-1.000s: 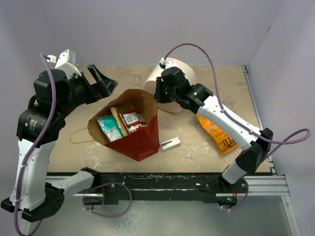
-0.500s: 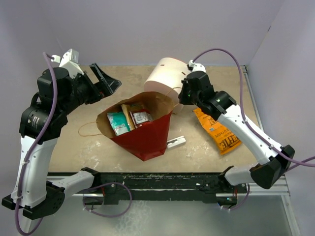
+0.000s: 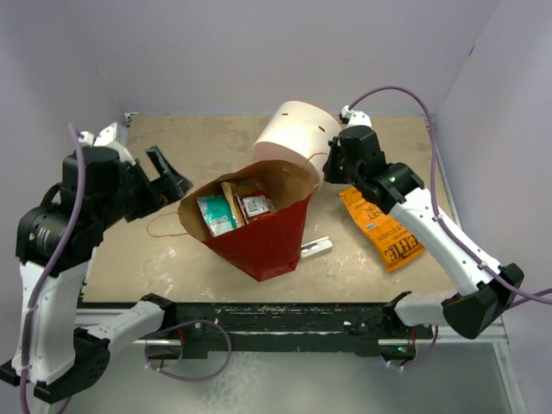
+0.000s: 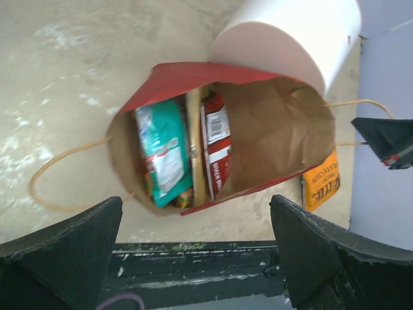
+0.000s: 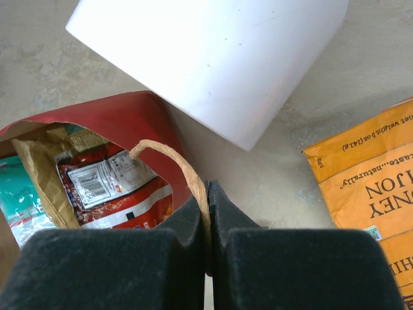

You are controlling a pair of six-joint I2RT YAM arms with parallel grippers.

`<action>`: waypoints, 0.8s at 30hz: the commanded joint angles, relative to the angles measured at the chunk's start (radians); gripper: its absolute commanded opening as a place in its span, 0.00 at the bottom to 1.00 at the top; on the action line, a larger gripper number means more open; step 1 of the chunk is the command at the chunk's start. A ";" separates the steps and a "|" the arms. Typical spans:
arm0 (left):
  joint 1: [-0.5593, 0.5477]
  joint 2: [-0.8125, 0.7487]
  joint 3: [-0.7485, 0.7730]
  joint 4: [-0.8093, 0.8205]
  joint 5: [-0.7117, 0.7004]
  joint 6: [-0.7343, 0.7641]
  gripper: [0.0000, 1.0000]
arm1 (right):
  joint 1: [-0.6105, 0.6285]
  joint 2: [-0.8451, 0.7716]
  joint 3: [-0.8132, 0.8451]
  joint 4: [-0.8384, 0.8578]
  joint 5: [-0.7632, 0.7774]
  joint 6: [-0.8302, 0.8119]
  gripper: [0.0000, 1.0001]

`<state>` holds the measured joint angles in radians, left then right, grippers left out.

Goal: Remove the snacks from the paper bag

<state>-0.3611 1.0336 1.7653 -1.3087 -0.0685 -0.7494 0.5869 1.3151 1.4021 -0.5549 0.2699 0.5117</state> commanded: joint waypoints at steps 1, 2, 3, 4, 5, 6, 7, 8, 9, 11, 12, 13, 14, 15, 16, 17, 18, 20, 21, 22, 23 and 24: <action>0.001 -0.105 -0.044 -0.165 -0.109 -0.070 0.99 | -0.016 -0.023 0.013 0.049 0.008 -0.033 0.00; 0.001 -0.124 -0.087 -0.176 -0.104 -0.104 0.99 | -0.017 -0.022 0.012 0.050 0.002 -0.034 0.00; 0.001 -0.143 -0.132 -0.179 -0.090 -0.133 0.99 | -0.018 -0.022 0.014 0.049 -0.002 -0.035 0.00; 0.001 -0.160 -0.175 -0.176 -0.072 -0.158 0.99 | -0.019 -0.020 0.014 0.051 -0.007 -0.035 0.00; 0.002 -0.175 -0.214 -0.174 -0.058 -0.177 0.99 | -0.019 -0.018 0.015 0.051 -0.012 -0.036 0.00; 0.001 -0.189 -0.245 -0.175 -0.052 -0.201 0.99 | -0.019 -0.017 0.014 0.050 -0.017 -0.035 0.00; 0.001 -0.201 -0.270 -0.182 -0.055 -0.225 0.99 | -0.019 -0.016 0.014 0.050 -0.022 -0.035 0.00; 0.002 -0.212 -0.286 -0.197 -0.067 -0.250 0.99 | -0.021 -0.016 0.011 0.051 -0.025 -0.035 0.00; 0.001 -0.223 -0.304 -0.207 -0.080 -0.271 0.99 | -0.022 -0.016 0.008 0.053 -0.028 -0.035 0.00; 0.001 -0.256 -0.340 -0.218 -0.110 -0.313 0.99 | -0.021 -0.015 0.004 0.059 -0.033 -0.036 0.00; 0.001 -0.266 -0.357 -0.217 -0.112 -0.330 0.99 | -0.022 -0.014 0.002 0.060 -0.035 -0.036 0.00; 0.002 -0.277 -0.374 -0.212 -0.110 -0.341 0.99 | -0.023 -0.012 0.002 0.061 -0.037 -0.036 0.00; 0.002 -0.283 -0.390 -0.201 -0.102 -0.345 0.99 | -0.023 -0.011 0.004 0.061 -0.041 -0.038 0.00; 0.002 -0.285 -0.407 -0.192 -0.097 -0.348 0.99 | -0.022 -0.010 0.004 0.061 -0.043 -0.038 0.00; 0.002 -0.284 -0.420 -0.186 -0.097 -0.356 0.99 | -0.022 -0.010 0.003 0.061 -0.044 -0.038 0.00; 0.001 -0.282 -0.431 -0.183 -0.099 -0.368 0.99 | -0.023 -0.011 0.003 0.061 -0.044 -0.038 0.00; 0.001 -0.277 -0.438 -0.182 -0.105 -0.383 0.99 | -0.023 -0.012 0.001 0.062 -0.044 -0.038 0.00; 0.002 -0.271 -0.449 -0.170 -0.115 -0.420 0.99 | -0.023 -0.018 -0.006 0.063 -0.044 -0.040 0.00; 0.001 -0.269 -0.458 -0.162 -0.120 -0.443 0.99 | -0.023 -0.020 -0.010 0.065 -0.044 -0.041 0.00; 0.001 -0.268 -0.473 -0.149 -0.122 -0.469 0.99 | -0.023 -0.022 -0.014 0.067 -0.045 -0.041 0.00; 0.001 -0.270 -0.485 -0.129 -0.121 -0.492 0.99 | -0.023 -0.023 -0.019 0.068 -0.048 -0.041 0.00; 0.001 -0.271 -0.509 -0.104 -0.115 -0.513 0.99 | -0.024 -0.023 -0.021 0.071 -0.054 -0.041 0.00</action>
<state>-0.3611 0.7547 1.3033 -1.4921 -0.1726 -1.1431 0.5747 1.3159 1.3895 -0.5247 0.2165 0.4931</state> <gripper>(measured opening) 0.990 0.004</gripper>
